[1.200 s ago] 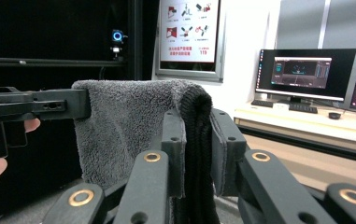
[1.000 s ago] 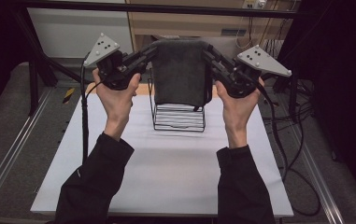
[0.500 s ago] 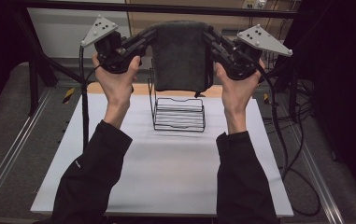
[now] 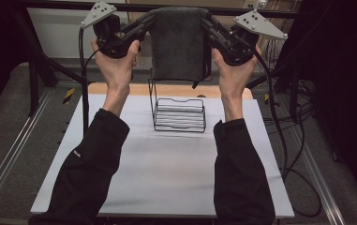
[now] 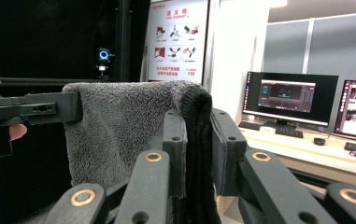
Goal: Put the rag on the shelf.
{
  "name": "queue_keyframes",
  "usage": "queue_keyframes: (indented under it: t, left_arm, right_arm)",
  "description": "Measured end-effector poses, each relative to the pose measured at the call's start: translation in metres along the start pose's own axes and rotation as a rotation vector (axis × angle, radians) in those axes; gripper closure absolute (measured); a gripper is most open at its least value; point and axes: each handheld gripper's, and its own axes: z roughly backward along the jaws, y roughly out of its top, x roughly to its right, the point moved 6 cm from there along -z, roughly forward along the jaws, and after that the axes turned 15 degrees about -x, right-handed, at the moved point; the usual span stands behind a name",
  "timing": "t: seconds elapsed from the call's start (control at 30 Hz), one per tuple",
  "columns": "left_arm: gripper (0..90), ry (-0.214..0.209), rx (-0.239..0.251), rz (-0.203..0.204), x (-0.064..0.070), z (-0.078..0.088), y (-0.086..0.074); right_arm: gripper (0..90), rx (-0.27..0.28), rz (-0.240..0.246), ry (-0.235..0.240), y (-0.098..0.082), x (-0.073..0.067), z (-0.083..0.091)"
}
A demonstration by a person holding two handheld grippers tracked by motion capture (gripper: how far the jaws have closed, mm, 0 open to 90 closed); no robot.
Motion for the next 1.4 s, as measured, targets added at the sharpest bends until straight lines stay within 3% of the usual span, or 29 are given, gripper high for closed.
queue_keyframes:
  t: [0.33, 0.6, 0.97, 1.4]
  left_arm:
    - [81.0, 0.009, -0.003, 0.004, -0.013, -0.013, 0.003]
    - [81.0, 0.015, -0.036, 0.005, -0.024, -0.025, -0.008]
    - [80.9, 0.026, -0.118, -0.024, -0.029, -0.035, -0.026]
    - [80.8, -0.002, -0.15, -0.034, -0.025, -0.032, -0.05]
  right_arm:
    - [78.6, -0.006, 0.001, -0.004, 0.003, 0.012, -0.019]
    - [78.6, -0.041, 0.014, -0.011, -0.004, 0.017, -0.031]
    - [78.5, -0.09, -0.001, 0.011, -0.029, 0.023, -0.039]
    - [78.5, -0.126, -0.032, 0.034, -0.055, 0.022, -0.034]
